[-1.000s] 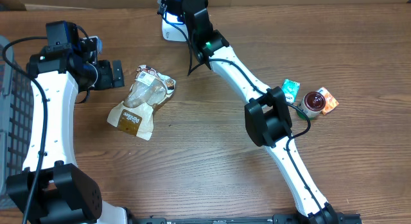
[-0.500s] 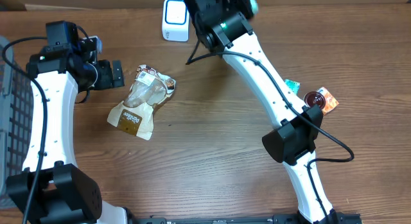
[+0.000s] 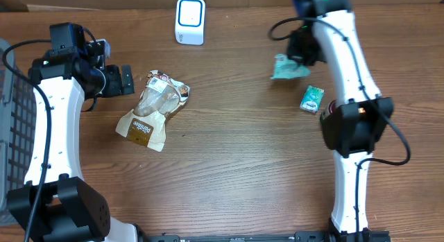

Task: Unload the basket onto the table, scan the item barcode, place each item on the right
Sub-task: 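Carry the teal packet right and drop it beside the jar, then move the right gripper to the Panibee bread bag and grasp it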

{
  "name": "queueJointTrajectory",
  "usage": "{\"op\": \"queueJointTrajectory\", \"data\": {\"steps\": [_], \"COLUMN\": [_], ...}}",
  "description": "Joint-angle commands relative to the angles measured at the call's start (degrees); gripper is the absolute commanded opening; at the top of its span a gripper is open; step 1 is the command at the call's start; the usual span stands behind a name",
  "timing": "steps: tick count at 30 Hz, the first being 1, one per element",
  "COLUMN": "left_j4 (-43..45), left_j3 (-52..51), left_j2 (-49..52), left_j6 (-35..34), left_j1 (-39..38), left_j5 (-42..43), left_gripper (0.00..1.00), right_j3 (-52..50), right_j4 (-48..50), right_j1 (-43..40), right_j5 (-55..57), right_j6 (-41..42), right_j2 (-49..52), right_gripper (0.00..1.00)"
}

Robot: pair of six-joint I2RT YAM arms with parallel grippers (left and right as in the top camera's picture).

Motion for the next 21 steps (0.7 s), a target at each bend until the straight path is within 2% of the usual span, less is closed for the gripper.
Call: {"op": "queueJointTrajectory", "data": {"steps": [1,8,12,14,16,18,21], "left_j4": [0.0,0.0,0.0,0.0,0.0,0.0,0.0], "left_j3": [0.9,0.9,0.9,0.9,0.9,0.9,0.9], "left_j2": [-0.7,-0.7,-0.7,-0.7,-0.7,-0.7,-0.7], "left_j6": [1.1,1.1,1.1,1.1,1.0,1.0,1.1], "left_j1": [0.3,0.3,0.3,0.3,0.3,0.3,0.3], "left_j5": [0.2,0.2,0.2,0.2,0.2,0.2,0.2], "left_gripper": [1.0,1.0,0.99,1.0,1.0,1.0,1.0], "right_j3": [-4.7,-15.6,-17.8,-17.2,-15.5,-12.9,-7.5], "right_j4": [-0.2,3.5,3.5,2.8,1.5,-0.1,-0.9], "right_j1": [-1.8,-6.4,-8.7,-9.6,-10.1,-10.2,-9.7], "right_j5": [-4.6,-3.0,-3.0,-3.1,-3.3,-3.7,-11.4], "right_j6": [-0.9,-0.9,-0.9,-1.9,-3.8,-4.9,-9.4], "right_j2": [-0.4,-0.4,-0.4,-0.5,-0.6,-0.6,-0.8], "right_gripper": [0.04,0.05,0.27,0.34,0.47,0.49,0.5]}}
